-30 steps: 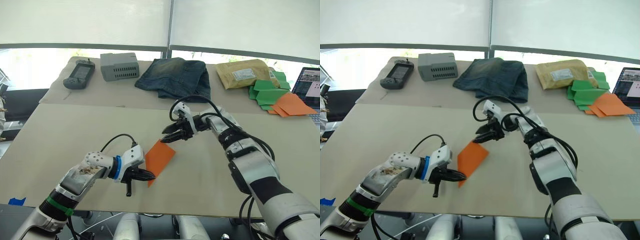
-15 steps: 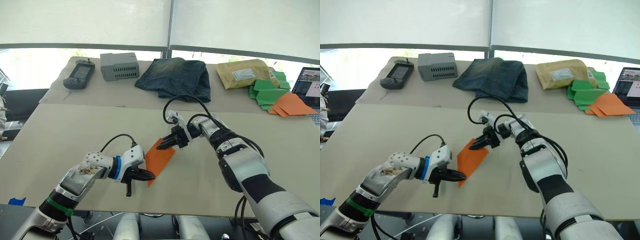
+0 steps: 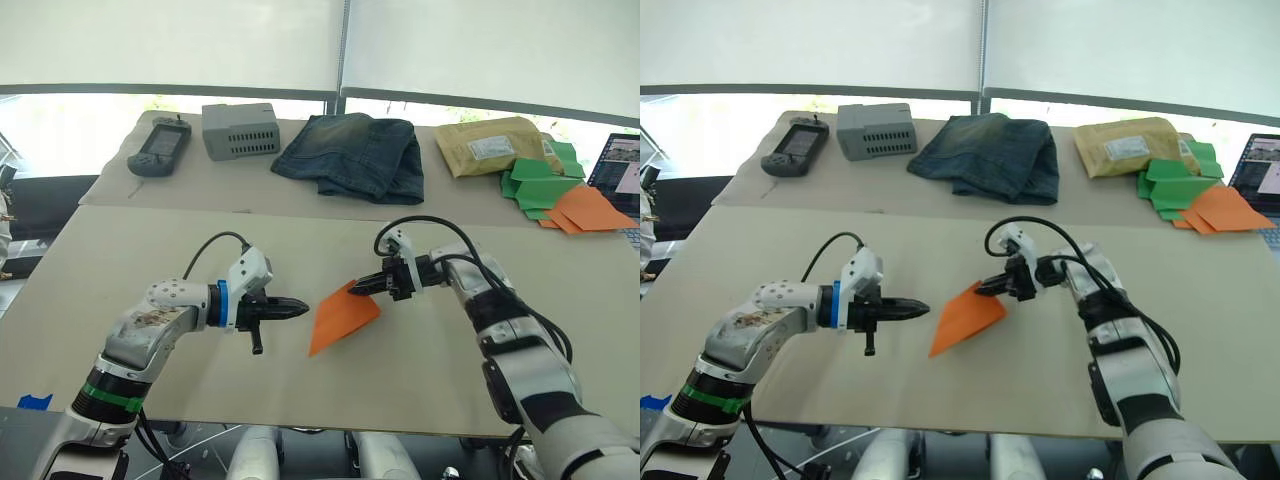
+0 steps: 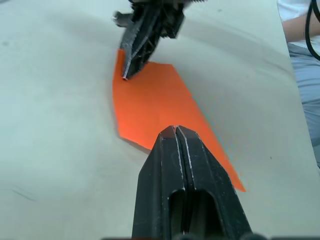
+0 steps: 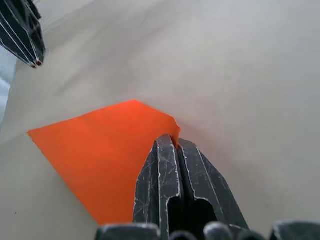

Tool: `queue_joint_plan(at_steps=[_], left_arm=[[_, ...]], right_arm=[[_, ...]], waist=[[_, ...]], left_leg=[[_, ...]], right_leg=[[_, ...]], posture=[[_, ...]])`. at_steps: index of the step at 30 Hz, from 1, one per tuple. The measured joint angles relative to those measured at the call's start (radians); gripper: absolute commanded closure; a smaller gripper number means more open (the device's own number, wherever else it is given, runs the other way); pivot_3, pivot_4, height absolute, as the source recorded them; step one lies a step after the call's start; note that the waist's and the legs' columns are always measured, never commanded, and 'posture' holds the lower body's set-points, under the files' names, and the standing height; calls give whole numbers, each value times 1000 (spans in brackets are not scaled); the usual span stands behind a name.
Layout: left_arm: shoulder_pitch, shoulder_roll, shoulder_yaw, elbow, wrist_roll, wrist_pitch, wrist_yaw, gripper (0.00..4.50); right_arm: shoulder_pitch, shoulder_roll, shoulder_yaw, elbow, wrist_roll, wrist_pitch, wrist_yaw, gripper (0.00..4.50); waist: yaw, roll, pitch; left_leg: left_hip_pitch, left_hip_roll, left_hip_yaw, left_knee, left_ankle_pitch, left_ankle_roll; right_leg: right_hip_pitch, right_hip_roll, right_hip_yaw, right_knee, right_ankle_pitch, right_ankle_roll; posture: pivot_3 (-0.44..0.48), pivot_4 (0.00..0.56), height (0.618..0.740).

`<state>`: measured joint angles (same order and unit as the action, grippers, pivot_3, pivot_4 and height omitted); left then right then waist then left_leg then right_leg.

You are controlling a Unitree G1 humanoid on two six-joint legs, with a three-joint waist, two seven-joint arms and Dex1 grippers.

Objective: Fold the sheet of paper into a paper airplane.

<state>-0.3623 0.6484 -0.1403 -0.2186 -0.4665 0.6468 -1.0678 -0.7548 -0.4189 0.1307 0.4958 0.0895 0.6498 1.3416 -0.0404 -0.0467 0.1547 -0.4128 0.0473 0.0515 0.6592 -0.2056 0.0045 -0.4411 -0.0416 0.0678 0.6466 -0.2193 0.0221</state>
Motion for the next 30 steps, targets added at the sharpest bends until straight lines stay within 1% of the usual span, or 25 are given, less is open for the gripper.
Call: queue_joint_plan(at_steps=[3,6,8,11,16,19,23,26,30], left_arm=[[-8,-23,-6,12,1,-17,2,4500],[-14,-28,-6,38,9,-36,12,4500],[-19,-27,-6,53,16,-43,11,4500],[-23,-27,-15,74,33,-60,3,4500],[-30,-25,-57,89,58,-68,-19,4500],[-33,-30,-84,111,77,-66,-20,4500],[-34,-48,-116,121,106,-62,-10,4500],[-35,-42,-168,129,162,-62,1,4500],[-35,-44,-182,130,182,-55,14,4500]], right_arm=[[122,3,-86,-206,57,155,-131,4448],[196,15,-153,-336,104,263,-244,4448],[258,34,-194,-454,135,318,-323,4448],[322,73,-215,-571,169,373,-427,4448],[371,133,-225,-737,211,446,-573,4448],[395,138,-224,-781,230,469,-631,4448],[417,142,-224,-792,252,471,-684,4448],[423,136,-223,-807,281,470,-704,4448],[435,126,-220,-807,294,466,-715,4448]], waist=[[-1,0,0],[-3,0,0],[-2,0,0],[-3,0,0],[-2,0,0],[-2,0,0],[-1,0,0],[-3,0,0],[-2,0,0]], left_leg=[[0,0,0,0,0,0],[1,0,0,0,0,0],[1,0,0,0,0,0],[0,0,0,0,0,0],[0,0,0,0,0,0],[-1,0,0,0,0,0],[-2,0,0,0,0,0],[-2,0,0,0,0,0],[-1,0,0,0,0,0]], right_leg=[[0,0,0,0,0,0],[0,0,0,0,0,1],[0,0,0,0,0,1],[0,0,0,0,0,1],[0,0,0,-1,0,1],[0,0,0,-1,0,1],[0,0,0,-3,0,2],[0,0,0,-3,0,2],[0,0,0,-3,0,2]], posture=[[0,150,718],[0,150,718],[0,150,718],[0,150,718],[0,150,718],[0,150,718],[0,150,718],[0,150,718],[0,150,718]])
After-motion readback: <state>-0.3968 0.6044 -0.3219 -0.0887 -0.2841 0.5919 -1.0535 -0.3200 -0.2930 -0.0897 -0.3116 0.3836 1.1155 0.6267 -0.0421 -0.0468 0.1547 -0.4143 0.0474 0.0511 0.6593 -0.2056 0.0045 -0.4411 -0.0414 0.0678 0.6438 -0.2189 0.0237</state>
